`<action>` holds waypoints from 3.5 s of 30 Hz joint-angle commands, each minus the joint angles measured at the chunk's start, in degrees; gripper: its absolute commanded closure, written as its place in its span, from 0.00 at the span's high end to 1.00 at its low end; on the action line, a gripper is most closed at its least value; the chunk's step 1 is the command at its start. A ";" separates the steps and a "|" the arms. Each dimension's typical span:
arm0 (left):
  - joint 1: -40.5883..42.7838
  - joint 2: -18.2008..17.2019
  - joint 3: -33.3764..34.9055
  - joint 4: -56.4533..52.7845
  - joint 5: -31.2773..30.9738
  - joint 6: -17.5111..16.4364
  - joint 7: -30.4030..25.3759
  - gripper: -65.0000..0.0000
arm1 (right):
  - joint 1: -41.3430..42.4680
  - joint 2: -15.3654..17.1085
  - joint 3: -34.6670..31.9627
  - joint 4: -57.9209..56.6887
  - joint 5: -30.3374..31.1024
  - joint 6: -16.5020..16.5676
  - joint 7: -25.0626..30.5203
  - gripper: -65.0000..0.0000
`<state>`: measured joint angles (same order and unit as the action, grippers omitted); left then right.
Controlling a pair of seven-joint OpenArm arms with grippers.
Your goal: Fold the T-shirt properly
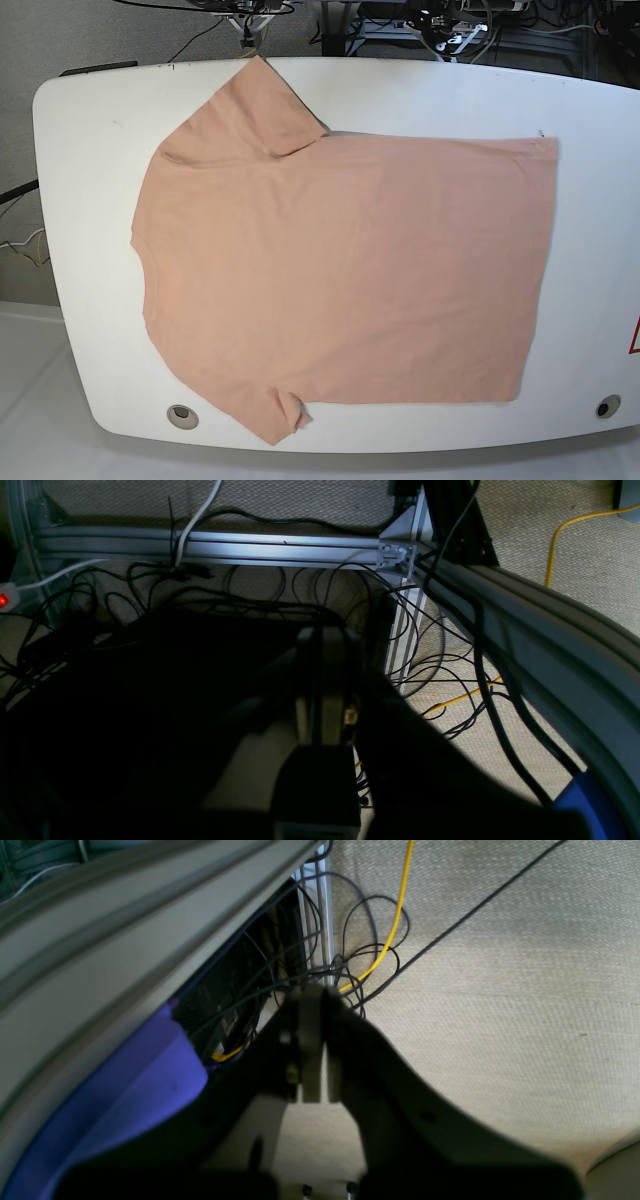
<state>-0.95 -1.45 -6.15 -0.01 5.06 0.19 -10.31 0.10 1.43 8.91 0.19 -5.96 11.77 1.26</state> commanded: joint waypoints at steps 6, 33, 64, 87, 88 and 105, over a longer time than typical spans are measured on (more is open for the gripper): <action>0.48 -0.23 0.26 0.03 -0.39 0.32 0.50 0.02 | -0.27 0.33 0.00 0.67 -0.13 0.62 -0.22 0.01; 0.49 -0.01 0.47 0.18 -0.56 0.31 -0.14 0.02 | -0.26 0.05 0.26 0.72 -0.17 0.74 0.94 0.01; 0.62 -0.09 0.69 0.09 -0.74 0.25 0.28 0.02 | -0.55 0.35 0.20 1.77 -0.06 0.68 0.47 0.01; 0.78 -0.09 0.88 0.09 -0.70 0.34 0.17 0.01 | -0.59 0.51 0.26 2.17 -0.14 0.77 0.43 0.01; 0.77 -0.11 0.89 0.11 -0.73 0.37 0.20 0.00 | -0.59 0.50 0.29 2.17 -0.16 0.79 0.42 0.01; 1.08 -0.07 0.88 0.17 -0.96 0.27 0.05 0.00 | -0.73 0.57 0.26 2.41 -0.13 0.75 0.63 0.00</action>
<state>0.12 -1.43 -5.45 0.10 4.36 0.23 -9.91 -0.56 1.78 9.06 2.57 -5.96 12.01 1.67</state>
